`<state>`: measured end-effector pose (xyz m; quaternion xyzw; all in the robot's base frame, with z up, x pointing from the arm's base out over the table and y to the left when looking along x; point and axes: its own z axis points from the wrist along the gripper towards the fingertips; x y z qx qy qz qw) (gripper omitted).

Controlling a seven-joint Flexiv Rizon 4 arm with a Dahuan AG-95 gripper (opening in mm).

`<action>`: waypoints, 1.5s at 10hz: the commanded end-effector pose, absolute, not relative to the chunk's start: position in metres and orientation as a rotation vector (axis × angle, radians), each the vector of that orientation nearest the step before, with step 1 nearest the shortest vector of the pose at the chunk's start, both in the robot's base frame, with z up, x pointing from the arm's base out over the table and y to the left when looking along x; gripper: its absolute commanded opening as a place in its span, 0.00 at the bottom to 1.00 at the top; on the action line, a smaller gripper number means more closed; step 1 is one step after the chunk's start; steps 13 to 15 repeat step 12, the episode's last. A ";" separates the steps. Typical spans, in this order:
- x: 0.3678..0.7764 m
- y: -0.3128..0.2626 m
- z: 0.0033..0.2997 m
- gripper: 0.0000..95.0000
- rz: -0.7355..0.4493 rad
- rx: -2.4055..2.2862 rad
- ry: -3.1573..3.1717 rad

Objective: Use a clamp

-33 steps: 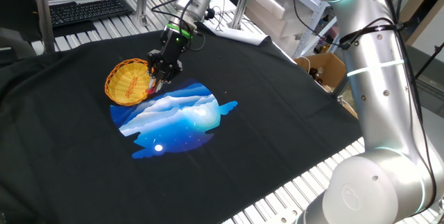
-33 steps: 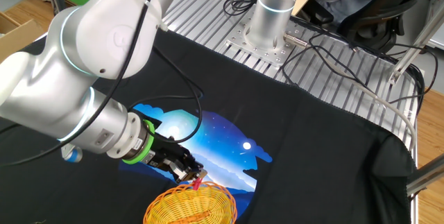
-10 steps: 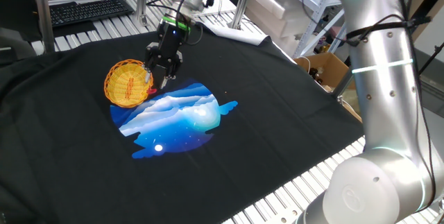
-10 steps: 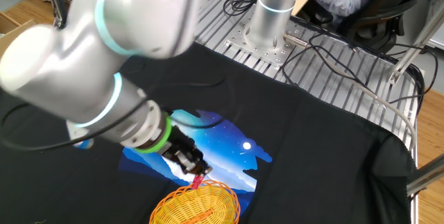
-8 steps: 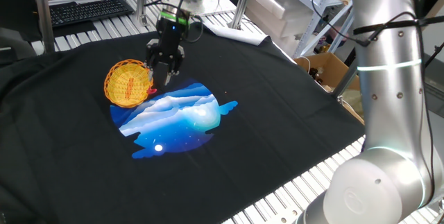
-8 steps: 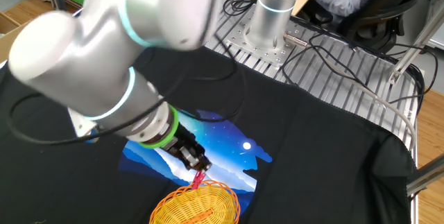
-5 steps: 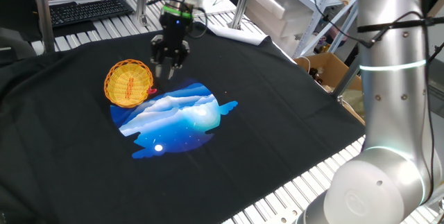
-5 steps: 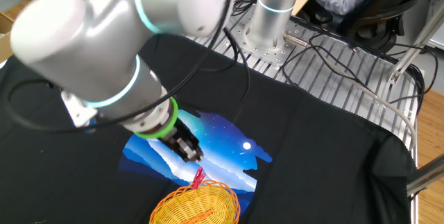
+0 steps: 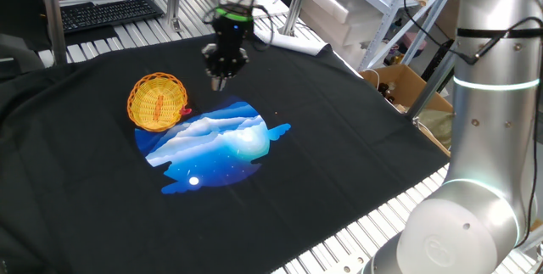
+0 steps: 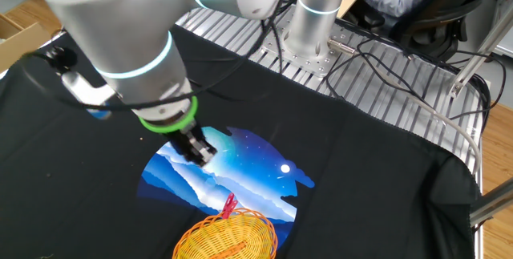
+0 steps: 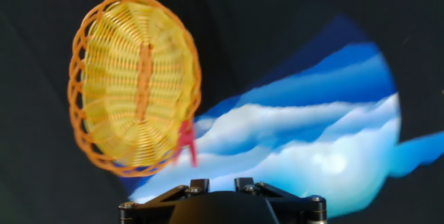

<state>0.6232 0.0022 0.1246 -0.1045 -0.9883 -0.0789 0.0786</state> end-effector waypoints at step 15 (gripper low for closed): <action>0.626 -0.050 0.102 0.00 -0.061 0.086 -3.185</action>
